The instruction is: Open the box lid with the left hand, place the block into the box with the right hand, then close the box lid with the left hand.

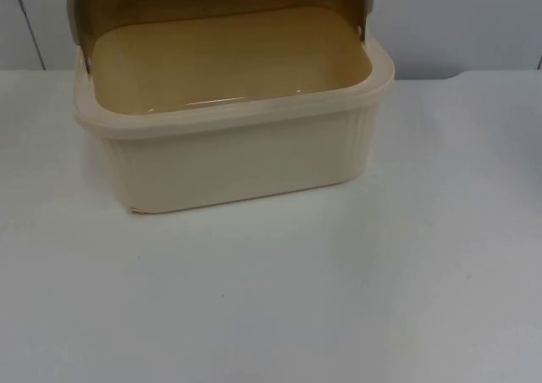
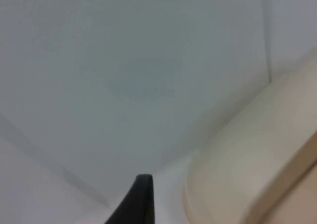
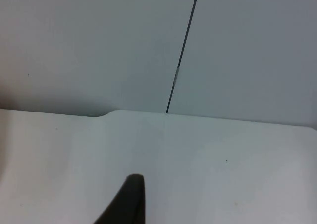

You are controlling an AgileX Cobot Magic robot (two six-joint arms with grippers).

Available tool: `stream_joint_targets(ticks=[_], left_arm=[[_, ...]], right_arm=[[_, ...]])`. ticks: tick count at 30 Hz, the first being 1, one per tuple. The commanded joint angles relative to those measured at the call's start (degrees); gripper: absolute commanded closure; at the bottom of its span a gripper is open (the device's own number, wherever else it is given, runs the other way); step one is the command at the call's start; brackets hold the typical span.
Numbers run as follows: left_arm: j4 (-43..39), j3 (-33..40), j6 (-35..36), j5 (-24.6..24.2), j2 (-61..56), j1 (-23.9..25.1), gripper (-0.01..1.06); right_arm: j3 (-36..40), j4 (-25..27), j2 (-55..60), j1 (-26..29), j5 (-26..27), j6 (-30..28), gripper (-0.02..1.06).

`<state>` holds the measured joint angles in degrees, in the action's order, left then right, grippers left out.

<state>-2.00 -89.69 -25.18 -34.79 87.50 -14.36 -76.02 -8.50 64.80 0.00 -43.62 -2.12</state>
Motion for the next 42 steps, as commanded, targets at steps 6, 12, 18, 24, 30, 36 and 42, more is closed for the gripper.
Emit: stream_joint_targets(ticks=[6,12,18,24,30,36,42], left_arm=[[-23.5,-5.8,-14.2,9.1,10.3,-10.2,0.00],[-25.5,-6.0,-12.7,18.7,15.2,-11.8,0.00],[-18.2,-5.9,-15.0,20.1,17.1,-11.8,0.18],[-11.2,-5.9,-14.1,23.1,17.8,-10.3,0.96],[-7.7,-5.9,-12.0,19.9,17.8,-10.2,1.05],[-6.6,-6.1,-8.9,20.3,19.1,-9.1,1.05],[18.9,-7.5,-36.3,16.2,20.8,-5.4,1.05]], right_arm=[[-0.3,-0.2,-0.4,0.2,0.2,0.3,-0.01],[-0.3,-0.2,-0.4,0.2,0.2,0.3,-0.01],[-0.3,-0.2,-0.4,0.2,0.2,0.8,-0.01],[-0.3,-0.2,-0.4,0.2,0.2,1.3,-0.01],[-0.3,-0.2,-0.4,0.2,0.2,1.3,-0.01],[-0.3,-0.2,-0.4,0.2,0.1,1.3,-0.01],[-0.3,-0.2,-0.4,0.2,0.5,1.7,-0.01]])
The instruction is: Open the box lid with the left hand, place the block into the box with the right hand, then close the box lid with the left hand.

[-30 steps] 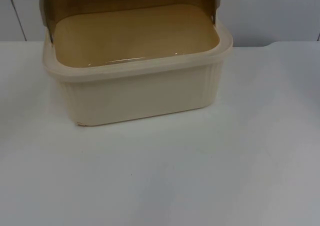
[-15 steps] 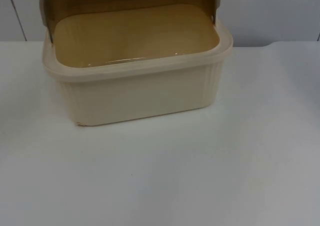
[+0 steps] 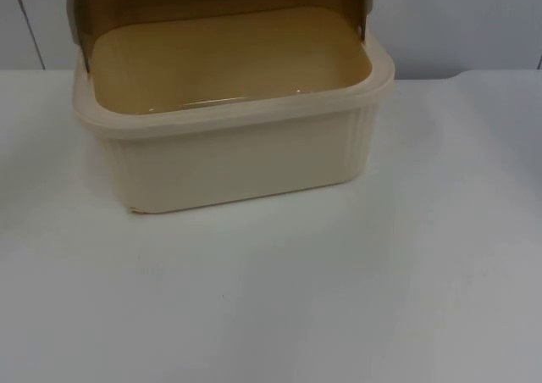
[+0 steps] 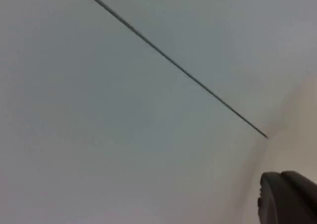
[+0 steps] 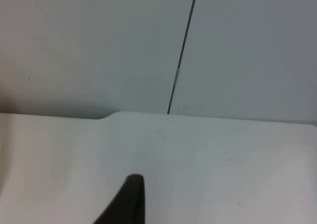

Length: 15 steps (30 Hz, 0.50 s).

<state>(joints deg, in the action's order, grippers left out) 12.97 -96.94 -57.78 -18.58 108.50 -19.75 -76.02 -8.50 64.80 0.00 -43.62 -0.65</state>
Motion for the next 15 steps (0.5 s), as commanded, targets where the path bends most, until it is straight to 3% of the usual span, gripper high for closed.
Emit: stream_joint_targets(ticks=[1,2,3,7,11,15], left_arm=[[17.0,-1.3,-16.1,-4.0,0.4,1.3,1.05],[28.4,-2.3,-24.6,-9.3,1.1,2.6,1.05],[33.9,-3.0,-28.7,-10.8,1.5,4.2,1.05],[31.7,-3.0,-25.9,-6.4,1.8,4.5,1.05],[31.0,-3.0,-25.9,-6.6,2.7,4.5,1.05],[30.9,-3.0,-25.9,-10.5,5.3,4.5,1.05]], right_arm=[[-0.3,-0.2,-0.4,0.2,0.5,0.2,-0.01],[-0.3,-0.2,-0.4,0.2,0.5,0.2,-0.01],[-0.3,-0.2,-0.4,0.2,0.5,0.2,-0.01],[-0.3,-0.2,-0.4,0.2,0.5,0.2,-0.01],[-0.3,-0.2,-0.4,0.2,0.5,0.2,-0.01],[-0.3,-0.2,-0.4,0.2,0.4,0.2,-0.01]])
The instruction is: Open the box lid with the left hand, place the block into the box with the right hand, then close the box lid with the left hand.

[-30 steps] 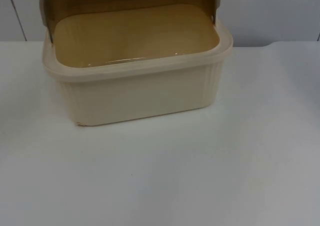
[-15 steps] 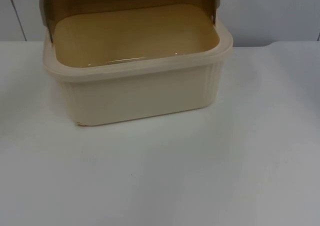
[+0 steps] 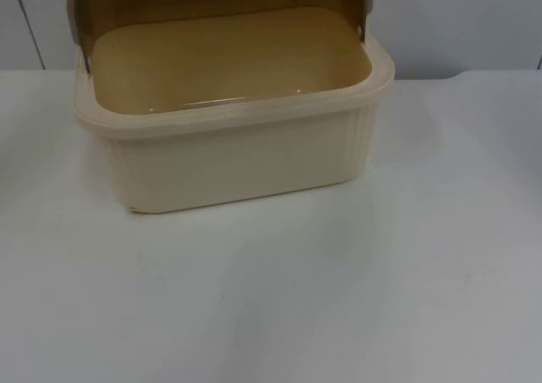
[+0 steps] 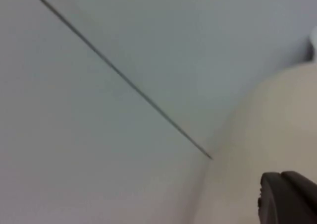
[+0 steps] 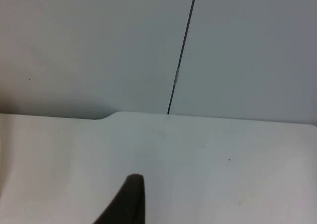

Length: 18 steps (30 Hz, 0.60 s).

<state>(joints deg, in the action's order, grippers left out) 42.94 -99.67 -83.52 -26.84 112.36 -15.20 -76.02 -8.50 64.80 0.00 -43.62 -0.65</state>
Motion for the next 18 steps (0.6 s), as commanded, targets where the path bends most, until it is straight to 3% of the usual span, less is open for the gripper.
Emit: stream_joint_targets(ticks=[1,8,18], left_arm=[[1.0,-0.3,-0.1,-2.2,1.5,0.0,1.05],[1.0,-0.3,-0.1,-0.1,2.5,0.0,1.05],[-5.3,-0.3,2.6,-5.6,2.5,0.0,1.05]], right_arm=[[-0.3,-0.2,-0.4,0.2,0.4,0.2,-0.01],[-0.3,-0.2,-0.4,0.2,0.4,0.2,-0.01],[-0.3,-0.2,-0.4,0.2,0.4,0.2,-0.01]])
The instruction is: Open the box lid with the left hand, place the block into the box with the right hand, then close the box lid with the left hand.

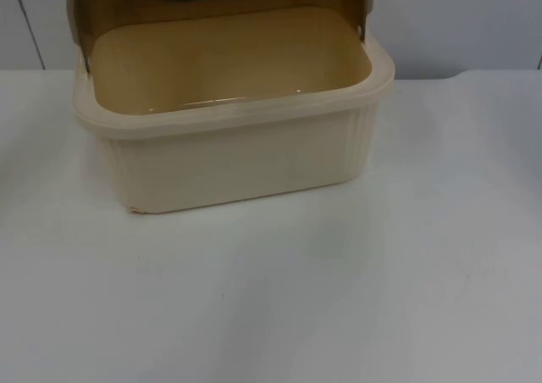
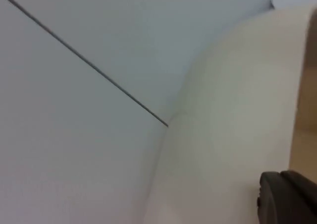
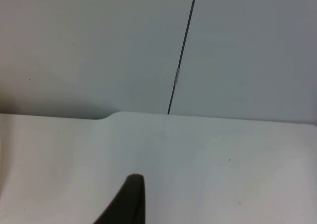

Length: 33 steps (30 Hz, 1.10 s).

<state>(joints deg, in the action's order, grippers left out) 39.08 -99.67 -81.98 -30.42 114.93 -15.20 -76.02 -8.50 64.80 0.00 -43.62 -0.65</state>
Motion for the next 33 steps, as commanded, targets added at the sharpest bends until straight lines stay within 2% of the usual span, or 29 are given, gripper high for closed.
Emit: stream_joint_targets(ticks=[1,6,11,14,20,24,25,26,30,31,33], left_arm=[[-2.7,-0.3,2.5,-2.3,-0.1,0.0,1.05],[-4.3,-0.2,4.6,-2.3,-0.1,0.0,1.05],[-8.8,-0.1,6.4,-6.7,-0.3,-0.8,1.05],[-17.3,0.1,13.4,-5.6,-0.7,-2.4,1.05],[-17.8,1.0,15.3,-2.7,-1.5,-3.9,1.05],[-23.2,8.1,20.2,4.0,-3.6,-5.4,1.05],[-23.8,11.7,20.5,6.6,-5.0,-6.1,1.05],[-23.8,11.7,20.5,6.6,-5.0,-6.1,1.05],[-24.7,23.4,20.6,15.2,-10.1,-9.1,1.05],[-24.7,23.4,20.6,15.2,-10.1,-9.1,1.05],[-24.7,28.3,20.6,18.9,-12.0,-10.3,1.05]], right_arm=[[-0.3,-0.2,-0.4,0.2,0.4,0.2,-0.01],[-0.3,-0.2,-0.4,0.2,0.4,0.2,-0.01],[-0.3,-0.2,-0.4,0.2,0.2,0.2,-0.01],[-0.3,-0.2,-0.4,0.2,-0.1,0.2,-0.01],[-0.3,-0.2,-0.4,0.2,-0.4,0.2,-0.01],[-0.3,-0.2,-1.3,0.2,-0.3,0.2,-0.01],[-0.3,-0.2,-1.7,0.2,-0.3,0.2,-0.01],[-0.3,-0.2,-1.7,0.2,-0.3,0.2,-0.01],[-0.3,-0.2,-2.2,0.2,-0.2,0.2,-0.01],[-0.3,-0.2,-2.2,0.2,-0.2,0.2,-0.01],[-0.3,-0.2,-2.2,0.2,-0.2,1.3,-0.01]])
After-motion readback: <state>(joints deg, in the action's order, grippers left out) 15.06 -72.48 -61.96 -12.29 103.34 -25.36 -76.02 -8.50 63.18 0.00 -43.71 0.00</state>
